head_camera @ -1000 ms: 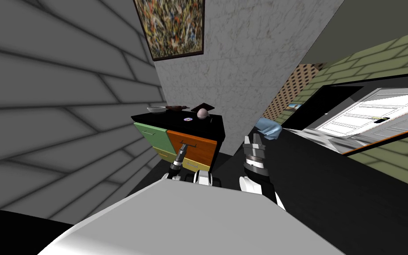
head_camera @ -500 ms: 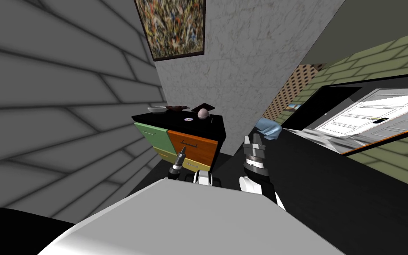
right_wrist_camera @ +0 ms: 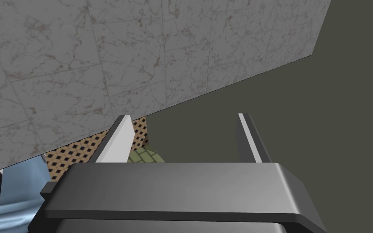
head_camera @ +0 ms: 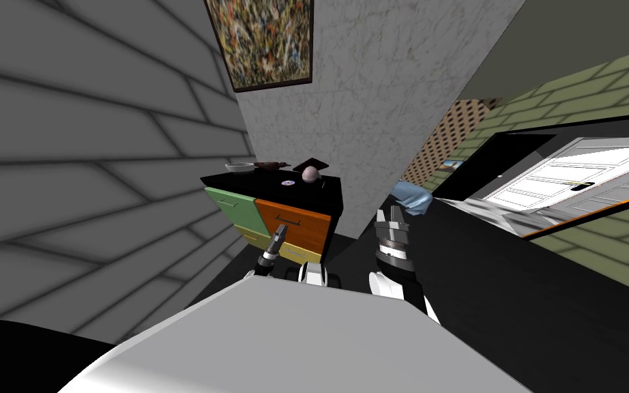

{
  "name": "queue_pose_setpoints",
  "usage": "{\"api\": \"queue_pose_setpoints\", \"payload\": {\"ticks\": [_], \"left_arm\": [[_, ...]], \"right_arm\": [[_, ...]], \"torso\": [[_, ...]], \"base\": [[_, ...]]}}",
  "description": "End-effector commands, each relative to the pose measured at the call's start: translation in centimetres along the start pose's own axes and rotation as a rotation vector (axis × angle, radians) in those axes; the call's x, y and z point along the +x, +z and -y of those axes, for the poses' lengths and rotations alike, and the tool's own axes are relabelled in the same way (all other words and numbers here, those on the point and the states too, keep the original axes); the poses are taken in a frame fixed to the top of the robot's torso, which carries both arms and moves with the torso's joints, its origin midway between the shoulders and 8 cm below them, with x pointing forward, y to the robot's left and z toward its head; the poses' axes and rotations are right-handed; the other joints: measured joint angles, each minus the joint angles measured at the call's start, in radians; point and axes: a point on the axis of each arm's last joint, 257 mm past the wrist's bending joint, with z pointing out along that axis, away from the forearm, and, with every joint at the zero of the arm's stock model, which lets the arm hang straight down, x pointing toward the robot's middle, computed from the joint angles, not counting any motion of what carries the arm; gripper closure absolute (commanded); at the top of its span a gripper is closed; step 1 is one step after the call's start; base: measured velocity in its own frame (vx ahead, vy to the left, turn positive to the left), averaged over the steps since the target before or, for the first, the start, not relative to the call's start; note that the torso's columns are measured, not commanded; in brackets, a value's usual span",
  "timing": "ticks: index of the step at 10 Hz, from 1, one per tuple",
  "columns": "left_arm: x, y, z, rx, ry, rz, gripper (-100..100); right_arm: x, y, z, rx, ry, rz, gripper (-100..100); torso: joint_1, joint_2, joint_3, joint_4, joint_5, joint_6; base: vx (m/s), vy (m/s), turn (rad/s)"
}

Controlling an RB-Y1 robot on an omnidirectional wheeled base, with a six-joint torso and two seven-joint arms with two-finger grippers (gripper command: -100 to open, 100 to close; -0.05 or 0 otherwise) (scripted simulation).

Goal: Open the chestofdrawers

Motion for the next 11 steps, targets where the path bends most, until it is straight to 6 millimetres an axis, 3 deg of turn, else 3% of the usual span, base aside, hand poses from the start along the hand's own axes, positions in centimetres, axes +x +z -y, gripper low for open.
{"api": "queue_pose_setpoints", "payload": {"ticks": [1,3,8,9,10,11], "left_arm": [[0.5,0.9,0.4,-0.016,-0.031,0.031,-100],[0.7,1.0,0.5,-0.020,-0.039,0.040,-100],[-0.3,4.3,0.4,-0.019,-0.036,0.038,-100],[-0.3,3.9,0.5,-0.018,-0.037,0.040,-100],[0.1,3.0,0.5,-0.020,-0.038,0.039,100],[0.2,2.7,0.5,-0.020,-0.039,0.040,100]], "right_arm": [[0.0,0.0,0.0,0.000,0.000,0.000,0],[0.0,0.0,0.0,0.000,0.000,0.000,0],[0.0,0.0,0.0,0.000,0.000,0.000,0],[0.0,0.0,0.0,0.000,0.000,0.000,0],[0.0,0.0,0.0,0.000,0.000,0.000,0],[0.0,0.0,0.0,0.000,0.000,0.000,0]], "torso": [[0.002,-0.001,-0.001,0.000,0.001,0.000],[0.010,-0.004,-0.003,-0.001,0.003,0.000],[0.004,-0.002,-0.001,0.000,0.001,0.000],[0.005,-0.002,-0.001,0.000,0.001,0.000],[0.005,-0.002,-0.001,-0.001,0.002,0.000],[0.006,-0.002,-0.001,-0.001,0.002,0.000]], "base": [[-0.036,-0.103,0.001],[-0.012,-0.030,-0.001],[-0.001,-0.018,0.001],[-0.001,-0.008,0.005],[0.002,0.010,-0.005],[0.003,0.022,0.008]]}}
